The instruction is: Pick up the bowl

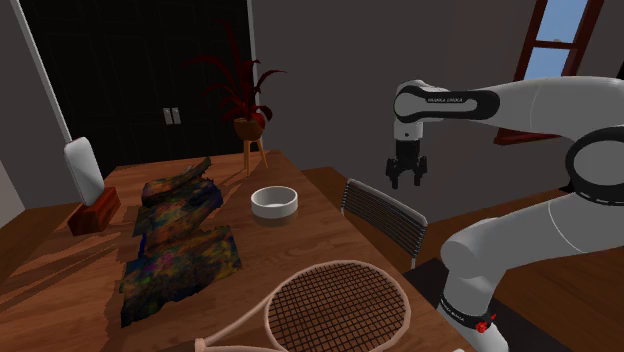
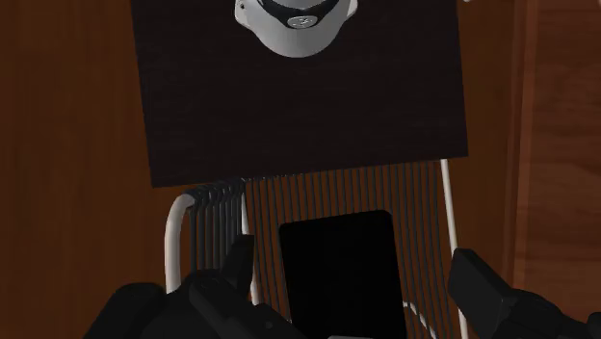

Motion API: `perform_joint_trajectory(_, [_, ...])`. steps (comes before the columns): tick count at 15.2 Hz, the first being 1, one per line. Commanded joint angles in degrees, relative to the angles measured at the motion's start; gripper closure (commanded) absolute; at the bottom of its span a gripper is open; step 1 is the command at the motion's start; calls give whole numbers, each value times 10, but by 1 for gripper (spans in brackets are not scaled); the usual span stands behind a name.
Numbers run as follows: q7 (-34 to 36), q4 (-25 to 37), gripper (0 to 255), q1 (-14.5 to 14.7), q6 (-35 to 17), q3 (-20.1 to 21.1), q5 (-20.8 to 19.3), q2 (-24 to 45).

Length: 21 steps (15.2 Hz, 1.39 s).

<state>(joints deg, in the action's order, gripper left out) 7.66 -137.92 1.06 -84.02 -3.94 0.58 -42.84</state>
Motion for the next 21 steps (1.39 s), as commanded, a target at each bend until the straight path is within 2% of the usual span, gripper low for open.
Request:
perform_joint_trajectory(1, [0, 0, 0, 0, 0, 0, 0, 0])
perform_joint_trajectory(11, [100, 95, 0, 43, -73, 92, 60, 155])
perform_joint_trajectory(21, [201, 256, 0, 74, -111, 167, 60, 341])
